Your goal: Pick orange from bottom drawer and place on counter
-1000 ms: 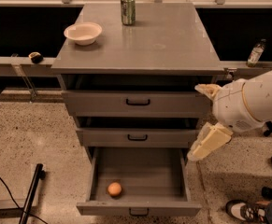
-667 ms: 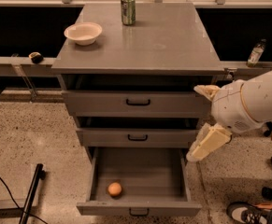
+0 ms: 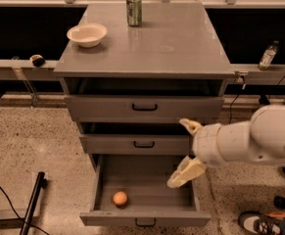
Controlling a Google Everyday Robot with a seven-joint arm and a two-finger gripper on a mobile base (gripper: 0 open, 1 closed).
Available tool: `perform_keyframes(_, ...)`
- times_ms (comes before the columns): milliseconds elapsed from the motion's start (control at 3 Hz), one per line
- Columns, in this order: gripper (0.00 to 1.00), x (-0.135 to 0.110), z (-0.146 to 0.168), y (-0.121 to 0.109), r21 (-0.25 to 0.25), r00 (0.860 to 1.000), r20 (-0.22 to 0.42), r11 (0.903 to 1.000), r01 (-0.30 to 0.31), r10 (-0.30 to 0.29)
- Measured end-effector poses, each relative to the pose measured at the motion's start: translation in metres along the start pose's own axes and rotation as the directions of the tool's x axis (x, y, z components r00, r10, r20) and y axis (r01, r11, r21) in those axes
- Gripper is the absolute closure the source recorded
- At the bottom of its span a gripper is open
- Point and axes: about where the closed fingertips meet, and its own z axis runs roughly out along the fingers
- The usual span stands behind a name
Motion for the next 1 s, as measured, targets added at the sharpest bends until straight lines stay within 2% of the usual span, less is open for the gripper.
perform_keyframes(333, 0.0, 0.038, 0.072, 0.008, -0.024, 0.999, 0.037, 0.9994, -0.026, 0.027)
perform_keyframes(667, 0.0, 0.049, 0.095, -0.003, -0.009, 0.99, 0.141, 0.9998, -0.016, 0.017)
perform_keyframes(1000, 0.0, 0.072, 0.076, -0.009, 0.038, 0.989, 0.146, 0.9992, 0.013, -0.018)
